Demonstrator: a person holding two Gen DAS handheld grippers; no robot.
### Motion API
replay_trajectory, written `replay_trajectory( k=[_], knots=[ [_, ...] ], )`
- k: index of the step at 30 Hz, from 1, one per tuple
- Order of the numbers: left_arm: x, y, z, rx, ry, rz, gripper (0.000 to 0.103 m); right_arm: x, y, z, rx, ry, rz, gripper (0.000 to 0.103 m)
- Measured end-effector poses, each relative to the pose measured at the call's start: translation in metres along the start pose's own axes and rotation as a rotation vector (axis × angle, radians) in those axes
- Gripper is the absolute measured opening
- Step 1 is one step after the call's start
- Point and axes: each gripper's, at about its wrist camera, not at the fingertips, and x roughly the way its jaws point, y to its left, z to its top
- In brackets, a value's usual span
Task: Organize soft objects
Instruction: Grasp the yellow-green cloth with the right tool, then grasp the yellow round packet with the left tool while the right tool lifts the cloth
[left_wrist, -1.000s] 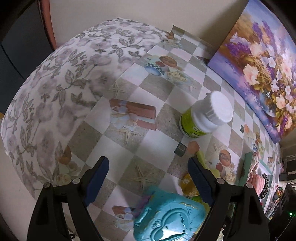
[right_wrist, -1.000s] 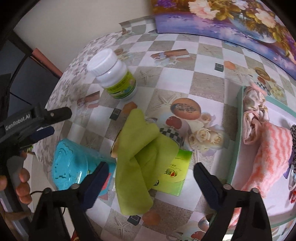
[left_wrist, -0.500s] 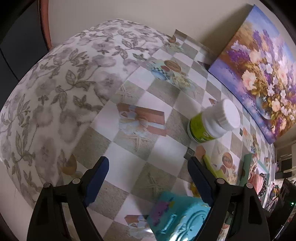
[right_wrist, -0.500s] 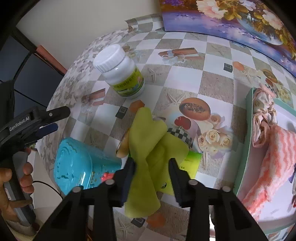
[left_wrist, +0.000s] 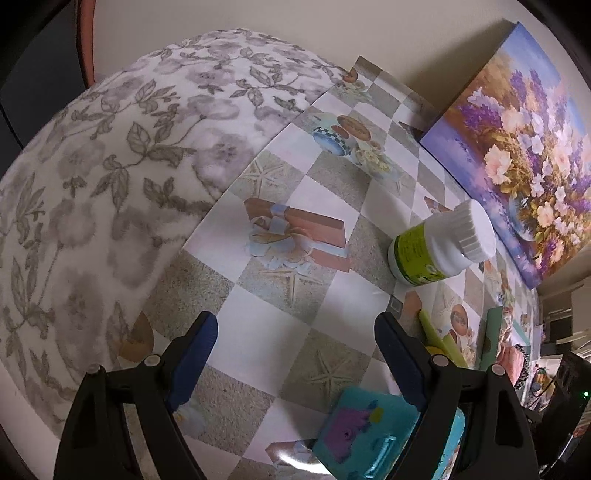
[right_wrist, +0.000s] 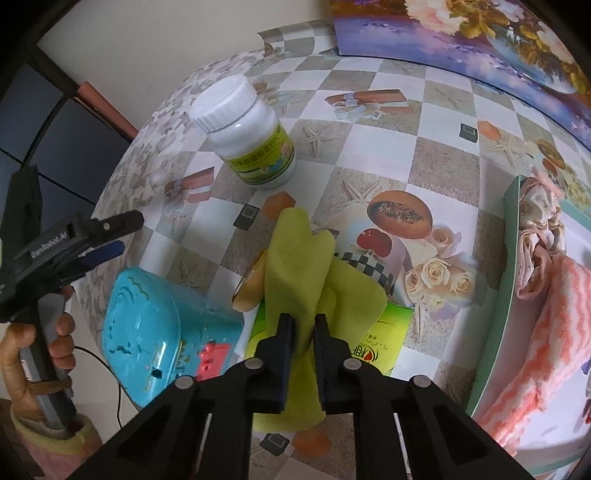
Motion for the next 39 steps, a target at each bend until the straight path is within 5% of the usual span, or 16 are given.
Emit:
replay_trajectory(
  k=[22, 35, 39],
  knots=[
    [0.016, 0.012, 0.001, 0.006, 0.008, -0.059, 0.087, -0.032, -0.007, 0.015, 0.037, -0.117, -0.064, 0.004],
    [0.012, -0.014, 0.001, 0.182, 0.046, 0.03, 0.087, -0.072, -0.019, 0.02, 0.052, -0.197, -0.055, 0.004],
    [0.008, -0.025, 0.005, 0.238, 0.067, -0.018, 0.087, -0.087, -0.022, 0.022, 0.001, -0.211, -0.046, 0.004]
  ],
)
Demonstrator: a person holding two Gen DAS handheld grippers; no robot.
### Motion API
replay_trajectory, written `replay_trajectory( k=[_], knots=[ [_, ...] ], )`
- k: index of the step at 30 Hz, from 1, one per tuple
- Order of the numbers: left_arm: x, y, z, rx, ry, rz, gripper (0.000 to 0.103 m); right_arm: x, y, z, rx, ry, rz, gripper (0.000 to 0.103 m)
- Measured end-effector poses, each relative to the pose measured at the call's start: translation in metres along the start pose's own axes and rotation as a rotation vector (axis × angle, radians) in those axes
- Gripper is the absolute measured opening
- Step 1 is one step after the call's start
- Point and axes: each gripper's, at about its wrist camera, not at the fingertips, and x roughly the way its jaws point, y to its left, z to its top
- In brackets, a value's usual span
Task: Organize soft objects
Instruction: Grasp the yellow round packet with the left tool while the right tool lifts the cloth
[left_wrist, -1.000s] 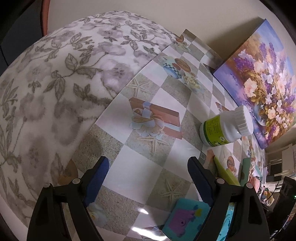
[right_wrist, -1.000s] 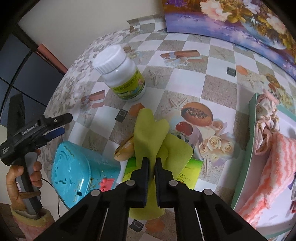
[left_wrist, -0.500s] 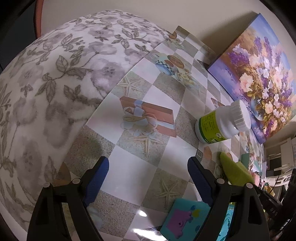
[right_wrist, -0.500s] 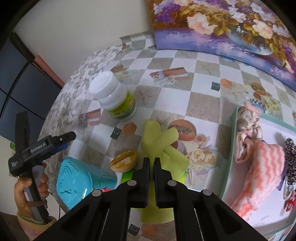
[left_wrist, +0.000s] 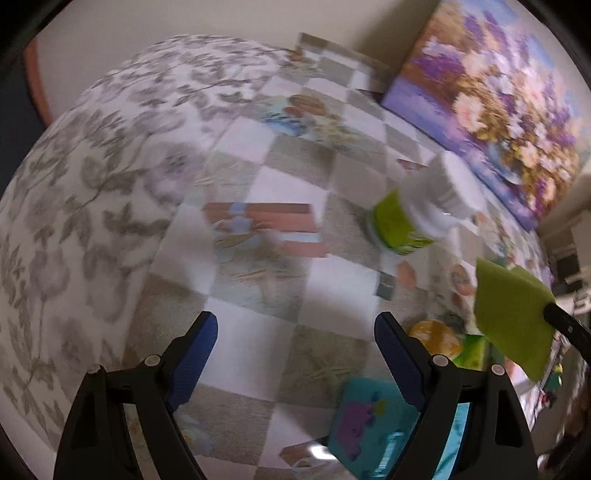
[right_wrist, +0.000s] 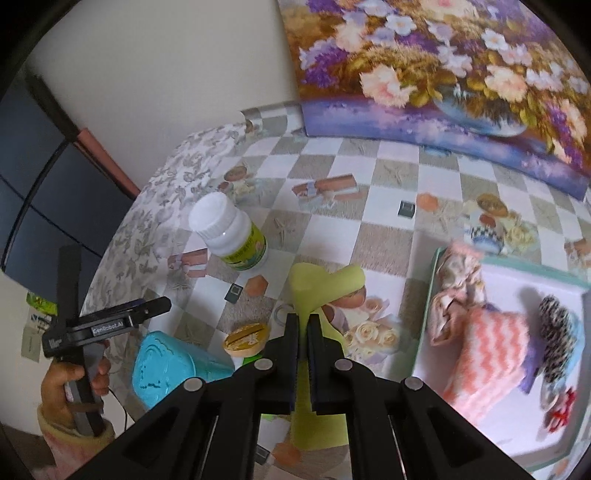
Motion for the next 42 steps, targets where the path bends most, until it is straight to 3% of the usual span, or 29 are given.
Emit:
replay_trajectory(
  k=[4, 8, 14, 21, 27, 33, 35, 42],
  knots=[
    [0.0, -0.017, 0.015, 0.055, 0.046, -0.049, 0.087, -0.011, -0.012, 0.004, -0.035, -0.02, 0.028, 0.004],
    [0.004, -0.044, 0.026, 0.161, 0.112, -0.028, 0.087, -0.019, -0.028, 0.006, -0.052, -0.043, 0.048, 0.004],
    [0.027, -0.1, 0.035, 0.273, 0.293, -0.094, 0.087, -0.024, -0.049, 0.0, -0.052, -0.076, 0.08, 0.004],
    [0.067, -0.143, 0.022, 0.391, 0.475, -0.027, 0.084, -0.019, -0.066, -0.01, -0.017, -0.078, 0.12, 0.004],
    [0.089, -0.152, 0.015, 0.415, 0.568, -0.001, 0.074, -0.016, -0.071, -0.014, -0.008, -0.075, 0.134, 0.005],
    [0.092, -0.16, 0.015, 0.409, 0.574, -0.027, 0.063, -0.017, -0.071, -0.015, -0.007, -0.079, 0.131, 0.005],
    [0.092, -0.165, 0.016, 0.398, 0.563, -0.029, 0.054, -0.018, -0.071, -0.016, -0.002, -0.079, 0.128, 0.005],
    [0.085, -0.171, 0.016, 0.319, 0.523, -0.031, 0.051, -0.027, -0.073, -0.015, 0.043, -0.086, 0.121, 0.004]
  ],
)
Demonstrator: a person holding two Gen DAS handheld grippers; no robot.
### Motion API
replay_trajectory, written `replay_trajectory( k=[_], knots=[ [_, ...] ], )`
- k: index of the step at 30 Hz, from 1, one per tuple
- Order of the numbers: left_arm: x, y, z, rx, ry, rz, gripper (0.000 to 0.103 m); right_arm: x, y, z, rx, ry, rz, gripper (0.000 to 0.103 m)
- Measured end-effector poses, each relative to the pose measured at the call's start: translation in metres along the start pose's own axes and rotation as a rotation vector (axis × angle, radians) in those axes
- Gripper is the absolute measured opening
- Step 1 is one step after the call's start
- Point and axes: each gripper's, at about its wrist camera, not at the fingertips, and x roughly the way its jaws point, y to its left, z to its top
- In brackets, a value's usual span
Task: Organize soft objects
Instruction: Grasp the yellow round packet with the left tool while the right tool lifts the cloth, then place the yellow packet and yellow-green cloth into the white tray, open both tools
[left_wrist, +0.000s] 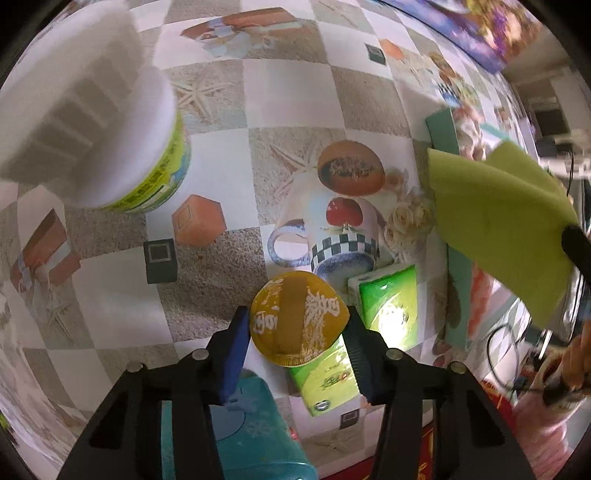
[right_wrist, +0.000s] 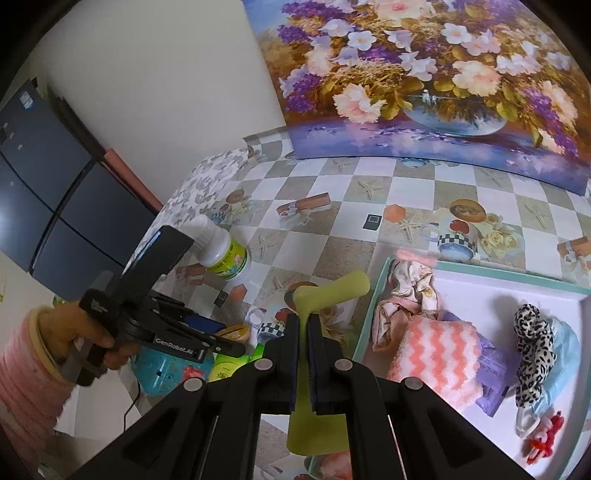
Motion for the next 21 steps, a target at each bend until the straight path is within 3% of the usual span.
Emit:
replay_trajectory(
  k=[5, 9, 14, 21],
  knots=[
    [-0.027, 0.006, -0.009, -0.083, -0.091, -0.015, 0.051, -0.019, 0.006, 0.005, 0.034, -0.033, 0.0, 0.004],
    [-0.063, -0.011, -0.022, -0.131, -0.213, -0.025, 0.051, -0.048, 0.007, 0.008, 0.085, -0.097, -0.025, 0.004],
    [-0.101, -0.048, -0.049, -0.148, -0.392, -0.022, 0.051, -0.088, 0.001, 0.003, 0.157, -0.187, -0.067, 0.004],
    [-0.11, -0.116, -0.068, -0.09, -0.526, -0.002, 0.051, -0.138, -0.012, -0.02, 0.252, -0.317, -0.175, 0.005]
  ],
)
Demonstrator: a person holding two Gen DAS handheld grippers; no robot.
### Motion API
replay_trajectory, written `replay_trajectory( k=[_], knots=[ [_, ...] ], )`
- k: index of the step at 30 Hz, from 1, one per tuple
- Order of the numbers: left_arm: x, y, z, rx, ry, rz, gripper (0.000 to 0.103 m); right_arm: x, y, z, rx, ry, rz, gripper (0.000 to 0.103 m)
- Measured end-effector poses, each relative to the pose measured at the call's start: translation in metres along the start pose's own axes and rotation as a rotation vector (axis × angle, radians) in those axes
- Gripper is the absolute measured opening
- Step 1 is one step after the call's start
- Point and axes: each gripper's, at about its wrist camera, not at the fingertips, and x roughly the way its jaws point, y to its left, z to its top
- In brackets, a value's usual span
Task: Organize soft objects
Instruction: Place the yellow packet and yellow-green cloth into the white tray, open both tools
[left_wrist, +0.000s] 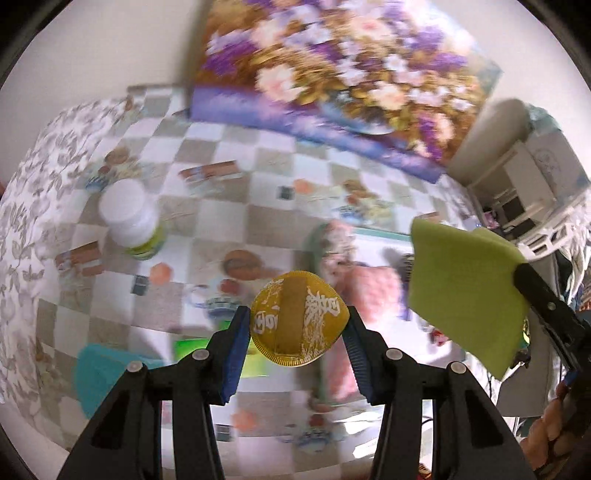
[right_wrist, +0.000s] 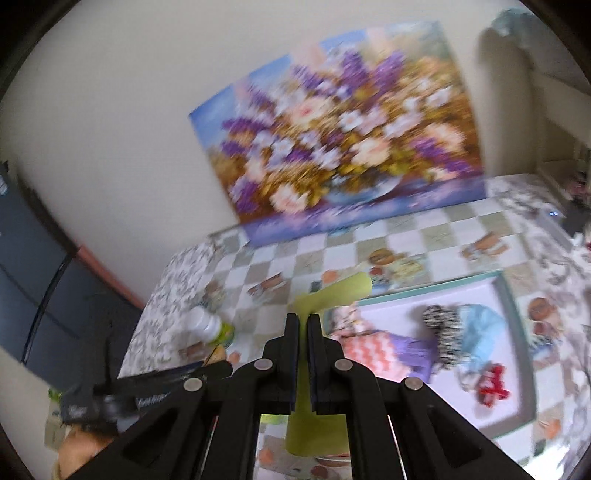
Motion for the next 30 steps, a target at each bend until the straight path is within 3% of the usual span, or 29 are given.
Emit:
replay_trajectory(
  k=[4, 10, 15, 22, 30],
  knots=[
    [0.01, -0.037, -0.011, 0.022, -0.013, -0.012, 0.052, -0.011, -0.026, -0.005, 0.086, -0.034, -0.079, 0.005],
    [0.049, -0.075, -0.028, 0.054, 0.039, 0.006, 0.052, -0.003, -0.074, -0.011, 0.162, -0.017, -0.202, 0.005],
    [0.086, -0.101, -0.044, 0.092, 0.11, -0.022, 0.052, 0.025, -0.11, -0.023, 0.182, 0.102, -0.289, 0.005],
    [0.136, -0.112, -0.059, 0.113, 0.21, -0.004, 0.052, 0.054, -0.157, -0.05, 0.301, 0.247, -0.311, 0.006],
    [0.149, -0.115, -0.063, 0.126, 0.235, 0.001, 0.053, 0.061, -0.16, -0.058, 0.3, 0.29, -0.348, 0.008]
  ],
)
